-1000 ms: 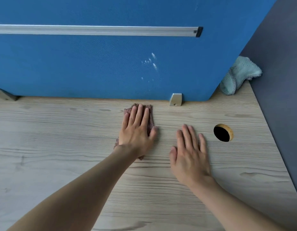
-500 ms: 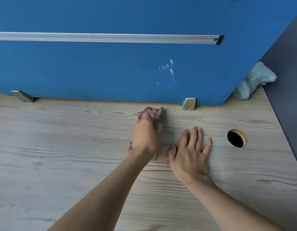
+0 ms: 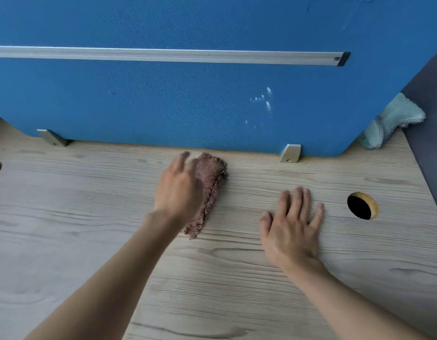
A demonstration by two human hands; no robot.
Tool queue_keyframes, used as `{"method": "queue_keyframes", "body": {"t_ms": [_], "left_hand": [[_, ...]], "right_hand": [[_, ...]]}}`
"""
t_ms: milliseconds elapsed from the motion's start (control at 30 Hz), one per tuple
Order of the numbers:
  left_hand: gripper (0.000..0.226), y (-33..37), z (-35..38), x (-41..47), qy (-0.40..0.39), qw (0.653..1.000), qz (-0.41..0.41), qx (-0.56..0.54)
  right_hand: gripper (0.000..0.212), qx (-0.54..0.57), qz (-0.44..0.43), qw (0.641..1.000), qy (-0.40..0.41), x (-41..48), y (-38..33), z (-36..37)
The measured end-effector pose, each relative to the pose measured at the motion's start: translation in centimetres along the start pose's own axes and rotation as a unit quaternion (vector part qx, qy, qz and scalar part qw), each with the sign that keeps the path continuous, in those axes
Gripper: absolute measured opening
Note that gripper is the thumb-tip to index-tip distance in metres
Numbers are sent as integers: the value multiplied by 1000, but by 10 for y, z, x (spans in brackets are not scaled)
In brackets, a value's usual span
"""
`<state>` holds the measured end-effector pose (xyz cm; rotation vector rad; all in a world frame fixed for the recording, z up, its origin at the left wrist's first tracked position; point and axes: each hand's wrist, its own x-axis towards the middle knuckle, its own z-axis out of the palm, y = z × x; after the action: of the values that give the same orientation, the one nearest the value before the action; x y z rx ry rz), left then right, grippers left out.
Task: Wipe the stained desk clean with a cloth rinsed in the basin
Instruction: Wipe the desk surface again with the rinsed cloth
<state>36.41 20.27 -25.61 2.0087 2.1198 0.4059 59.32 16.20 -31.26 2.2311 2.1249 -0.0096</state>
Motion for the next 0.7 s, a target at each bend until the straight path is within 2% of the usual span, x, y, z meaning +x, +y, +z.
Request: {"method": "queue_keyframes", "body": {"t_ms": [33, 100, 200, 333, 400, 500, 567, 700], "left_hand": [[57, 0, 9, 3, -40, 997, 64, 15], [66, -7, 26, 6, -114, 986, 107, 53], [71, -16, 45, 5, -110, 982, 105, 114], [67, 16, 63, 4, -100, 977, 156, 106], [66, 11, 64, 8, -87, 982, 135, 94], [69, -16, 55, 17, -61, 995, 11, 82], [70, -13, 54, 17, -58, 994, -29, 91], [72, 32, 62, -7, -70, 992, 67, 77]], "right_hand": [[75, -1, 2, 1000, -3, 0, 0, 0], [76, -3, 1, 1000, -10, -1, 0, -1], [76, -2, 2, 1000, -17, 0, 0, -2], [74, 11, 8, 1000, -1, 1, -1, 0], [74, 10, 3, 1000, 4, 0, -1, -1], [74, 5, -4, 1000, -2, 0, 0, -2], [74, 5, -3, 1000, -1, 0, 0, -1], [75, 15, 5, 1000, 4, 2, -2, -2]]}}
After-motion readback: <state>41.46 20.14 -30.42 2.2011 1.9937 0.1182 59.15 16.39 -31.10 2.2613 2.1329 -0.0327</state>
